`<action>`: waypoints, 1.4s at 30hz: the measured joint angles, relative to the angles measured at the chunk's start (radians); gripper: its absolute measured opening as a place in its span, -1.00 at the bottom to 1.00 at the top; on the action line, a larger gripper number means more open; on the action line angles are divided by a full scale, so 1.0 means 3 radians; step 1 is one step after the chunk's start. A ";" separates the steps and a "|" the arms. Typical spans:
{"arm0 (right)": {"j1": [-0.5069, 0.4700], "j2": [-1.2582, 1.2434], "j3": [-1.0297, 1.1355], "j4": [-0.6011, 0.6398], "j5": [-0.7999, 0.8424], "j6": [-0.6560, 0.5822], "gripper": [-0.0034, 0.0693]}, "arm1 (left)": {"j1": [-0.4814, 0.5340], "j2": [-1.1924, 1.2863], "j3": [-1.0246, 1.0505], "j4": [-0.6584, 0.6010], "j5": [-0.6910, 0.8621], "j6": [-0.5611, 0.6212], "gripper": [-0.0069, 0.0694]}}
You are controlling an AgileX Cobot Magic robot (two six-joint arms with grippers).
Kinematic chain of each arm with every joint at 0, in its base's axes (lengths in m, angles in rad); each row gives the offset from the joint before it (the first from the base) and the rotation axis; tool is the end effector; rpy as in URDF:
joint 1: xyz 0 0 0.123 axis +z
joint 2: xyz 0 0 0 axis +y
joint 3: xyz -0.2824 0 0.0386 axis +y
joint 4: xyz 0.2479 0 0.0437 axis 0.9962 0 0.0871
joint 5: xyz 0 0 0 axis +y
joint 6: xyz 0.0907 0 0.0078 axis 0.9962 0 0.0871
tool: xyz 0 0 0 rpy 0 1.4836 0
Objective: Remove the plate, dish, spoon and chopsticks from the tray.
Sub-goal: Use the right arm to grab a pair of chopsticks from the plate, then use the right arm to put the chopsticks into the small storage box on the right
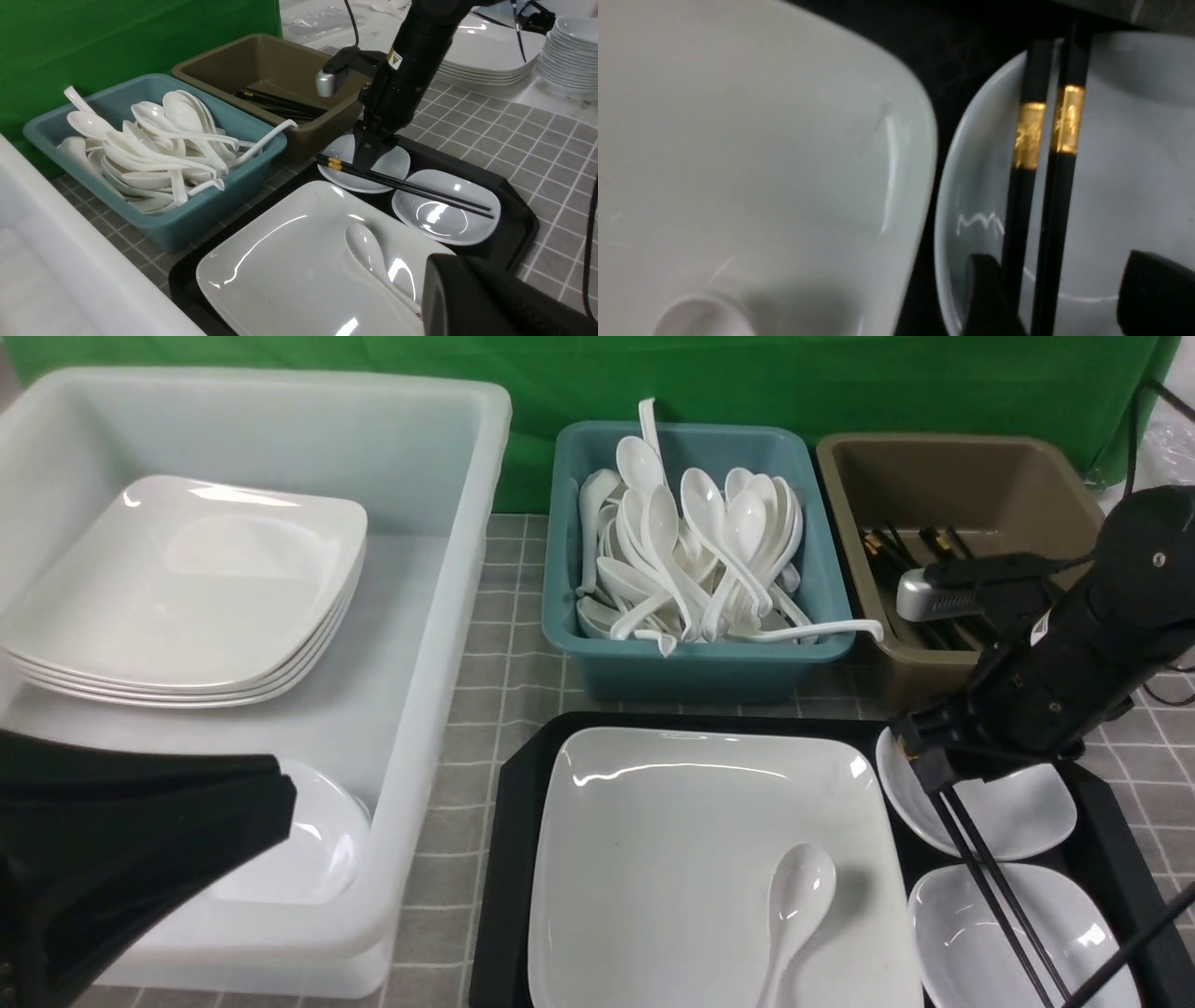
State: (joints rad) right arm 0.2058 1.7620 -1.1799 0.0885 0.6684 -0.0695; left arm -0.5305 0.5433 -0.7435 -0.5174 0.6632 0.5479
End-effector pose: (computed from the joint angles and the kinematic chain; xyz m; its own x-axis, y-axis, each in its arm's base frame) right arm 0.3501 0.0782 0.2097 -0.8980 -0.1874 -0.3981 -0.2254 0.9730 0.0503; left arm 0.0679 -0.0720 0.3677 -0.1681 0.2377 -0.9567 0.7594 0.6501 0.0281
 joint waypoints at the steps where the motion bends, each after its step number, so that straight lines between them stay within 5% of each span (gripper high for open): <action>1: -0.0011 0.0030 -0.0020 0.0000 -0.0007 0.0000 0.22 | 0.0000 0.0000 0.0000 0.0000 0.0010 0.0000 -0.80; 16: -0.0053 0.0357 -0.0072 -0.0004 -0.0006 -0.0025 0.15 | 0.0000 -0.0003 0.0000 0.0000 -0.0016 -0.0003 -0.80; 23: -0.0053 0.0357 -0.0072 -0.0004 0.0194 -0.0272 -0.50 | 0.0000 -0.0003 0.0000 0.0003 -0.0016 -0.0003 -0.80; 29: -0.0053 0.0211 -0.0072 0.0011 0.0322 -0.0447 -0.51 | 0.0000 -0.0003 0.0000 -0.0001 -0.0030 -0.0003 -0.80; 34: -0.0025 -0.0317 -0.0090 0.0521 0.0466 -0.0854 -0.51 | 0.0000 -0.0003 0.0000 -0.0088 -0.0281 -0.0003 -0.80; 42: -0.0231 -0.0467 -0.0932 0.0971 -0.0529 -0.0853 -0.51 | 0.0000 -0.0003 0.0000 -0.0088 -0.0938 0.0016 -0.80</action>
State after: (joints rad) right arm 0.1366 1.6219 -1.4596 0.3798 0.5098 -0.3254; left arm -0.5305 0.5425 -0.7435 -0.5438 0.3817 0.5527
